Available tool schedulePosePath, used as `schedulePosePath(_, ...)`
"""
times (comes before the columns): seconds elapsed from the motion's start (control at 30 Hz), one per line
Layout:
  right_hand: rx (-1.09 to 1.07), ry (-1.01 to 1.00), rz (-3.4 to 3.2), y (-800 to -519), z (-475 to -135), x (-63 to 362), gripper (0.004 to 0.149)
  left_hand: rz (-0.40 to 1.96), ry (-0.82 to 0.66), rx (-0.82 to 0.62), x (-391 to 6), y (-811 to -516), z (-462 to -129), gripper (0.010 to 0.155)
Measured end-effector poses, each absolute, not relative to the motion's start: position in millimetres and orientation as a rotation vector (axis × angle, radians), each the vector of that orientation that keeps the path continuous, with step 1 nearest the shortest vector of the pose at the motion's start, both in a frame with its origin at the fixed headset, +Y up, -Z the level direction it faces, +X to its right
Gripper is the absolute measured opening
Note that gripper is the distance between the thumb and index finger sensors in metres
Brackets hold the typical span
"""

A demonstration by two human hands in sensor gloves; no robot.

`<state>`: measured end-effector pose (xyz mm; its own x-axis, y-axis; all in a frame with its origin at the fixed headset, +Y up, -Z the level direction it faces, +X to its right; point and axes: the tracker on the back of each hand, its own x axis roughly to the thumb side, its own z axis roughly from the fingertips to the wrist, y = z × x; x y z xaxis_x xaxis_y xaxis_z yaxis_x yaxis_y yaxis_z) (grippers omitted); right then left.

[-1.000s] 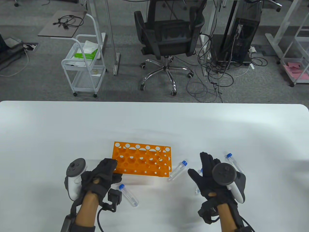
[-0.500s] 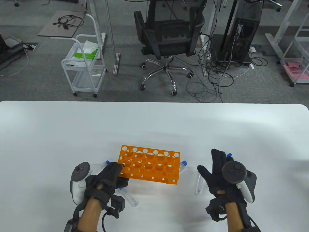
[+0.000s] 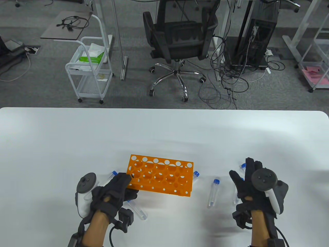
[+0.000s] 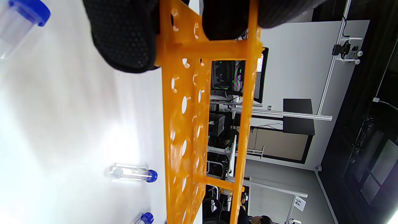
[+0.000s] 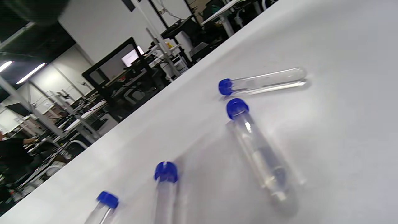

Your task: Insert test tubes into test tube rack (6 test tubes)

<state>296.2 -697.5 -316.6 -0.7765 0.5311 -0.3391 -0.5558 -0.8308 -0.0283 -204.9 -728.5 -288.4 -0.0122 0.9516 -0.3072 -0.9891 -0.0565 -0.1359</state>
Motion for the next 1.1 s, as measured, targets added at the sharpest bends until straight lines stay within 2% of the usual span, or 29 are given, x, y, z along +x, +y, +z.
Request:
schedulePosePath(0.27,-0.652,0.102,2.548,-706.3,-340.6,314.8,0.075,1.587,0.145,-0.361,-204.7,-729.4,-293.9,0.044)
schedulePosePath(0.5,-0.795,0.168,2.591,-733.2,-369.7,326.2,0.071,1.582,0.131,-0.398,-199.9,-731.5,-296.4,0.044)
schedulePosePath(0.63,-0.822,0.192,2.667,-741.6,-383.7,330.0,0.069,1.575,0.118,-0.408,-195.9,-731.4,-296.4,0.044)
schedulePosePath(0.83,-0.792,0.209,2.708,-737.4,-406.6,324.9,0.068,1.576,0.1,-0.413,-193.8,-728.5,-293.4,0.044)
schedulePosePath(1.1,-0.878,0.298,2.743,-750.2,-432.2,324.4,0.064,1.587,0.064,-0.403,-189.4,-720.8,-288.8,0.044)
